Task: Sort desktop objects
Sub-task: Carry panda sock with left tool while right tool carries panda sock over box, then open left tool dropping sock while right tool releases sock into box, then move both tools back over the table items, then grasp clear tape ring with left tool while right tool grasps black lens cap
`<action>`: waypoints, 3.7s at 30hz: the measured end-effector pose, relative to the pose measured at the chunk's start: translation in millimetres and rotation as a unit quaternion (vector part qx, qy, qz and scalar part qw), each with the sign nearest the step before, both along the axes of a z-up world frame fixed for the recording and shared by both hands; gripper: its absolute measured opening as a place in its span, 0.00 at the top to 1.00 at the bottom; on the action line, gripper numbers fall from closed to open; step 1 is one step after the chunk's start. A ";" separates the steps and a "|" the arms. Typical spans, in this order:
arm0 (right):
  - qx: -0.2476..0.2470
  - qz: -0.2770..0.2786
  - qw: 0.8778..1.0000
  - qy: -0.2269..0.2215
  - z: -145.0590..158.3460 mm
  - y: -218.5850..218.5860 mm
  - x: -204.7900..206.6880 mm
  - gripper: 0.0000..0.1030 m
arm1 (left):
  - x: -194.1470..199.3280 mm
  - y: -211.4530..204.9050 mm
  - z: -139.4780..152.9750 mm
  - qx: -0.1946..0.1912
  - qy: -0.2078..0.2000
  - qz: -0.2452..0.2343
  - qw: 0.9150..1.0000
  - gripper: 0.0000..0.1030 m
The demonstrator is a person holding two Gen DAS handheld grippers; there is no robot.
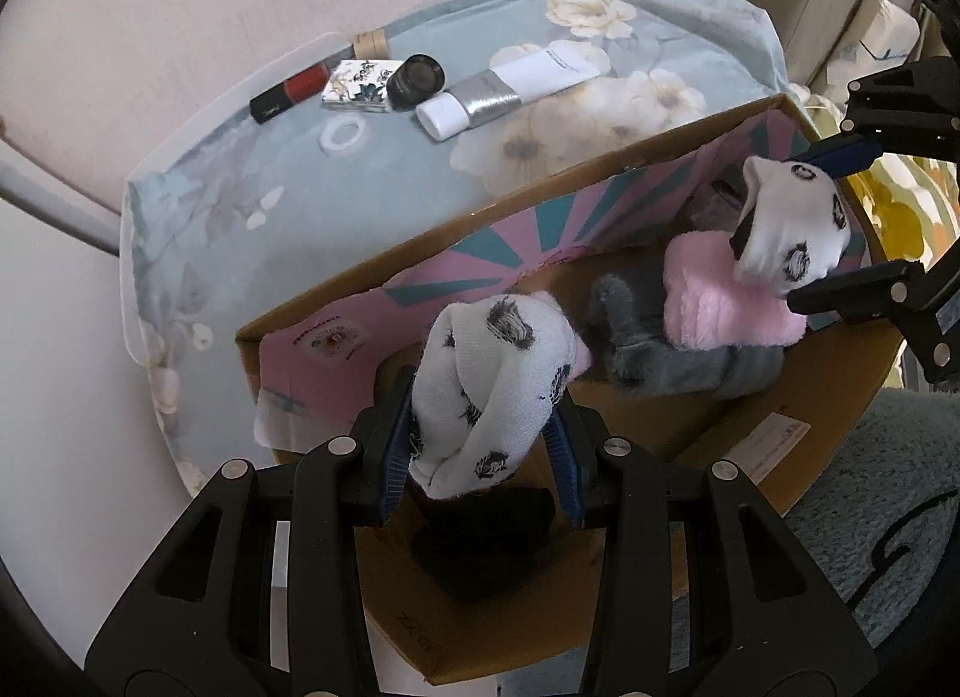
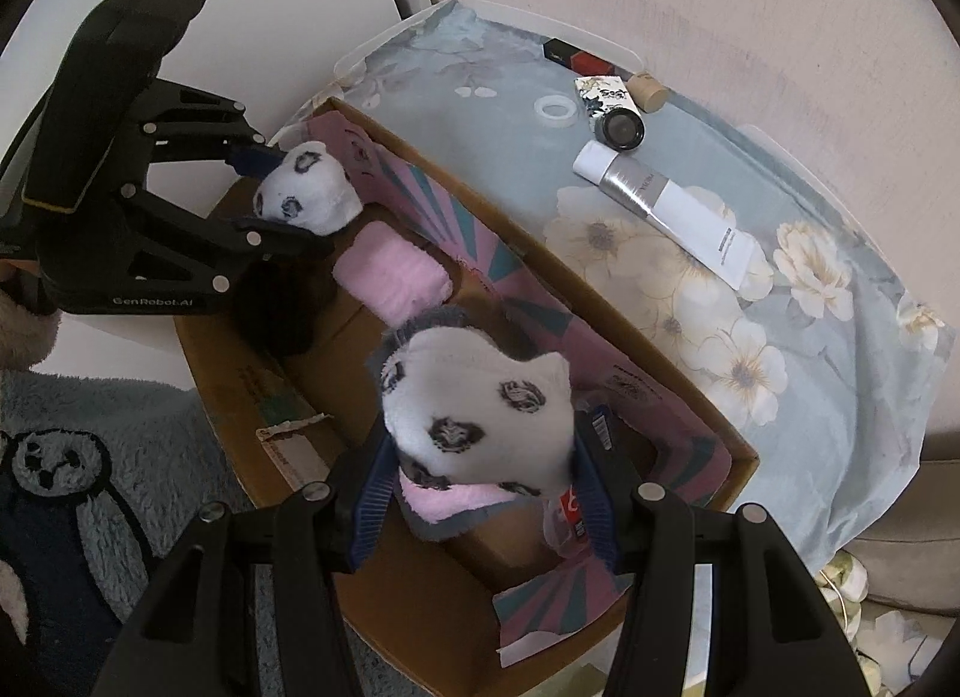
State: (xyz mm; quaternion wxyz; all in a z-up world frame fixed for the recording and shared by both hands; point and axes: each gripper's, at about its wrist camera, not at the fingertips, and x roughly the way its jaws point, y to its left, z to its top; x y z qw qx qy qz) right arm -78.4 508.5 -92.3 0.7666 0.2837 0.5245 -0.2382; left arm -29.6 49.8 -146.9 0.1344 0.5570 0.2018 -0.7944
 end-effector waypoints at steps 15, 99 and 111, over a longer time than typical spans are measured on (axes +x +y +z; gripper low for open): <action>-0.010 0.029 0.999 -0.007 13.6 -5.8 14.5 0.50 | -3.1 -5.0 6.9 -0.011 0.000 -0.006 1.000 0.65; 0.035 0.068 0.997 -0.028 -88.3 -186.3 115.9 0.41 | -107.3 -187.2 -105.5 -0.006 0.046 0.050 0.998 0.24; 0.046 0.129 0.990 -0.025 -94.8 -185.9 114.3 0.68 | -112.6 -183.7 -112.6 0.009 0.059 0.058 0.997 0.46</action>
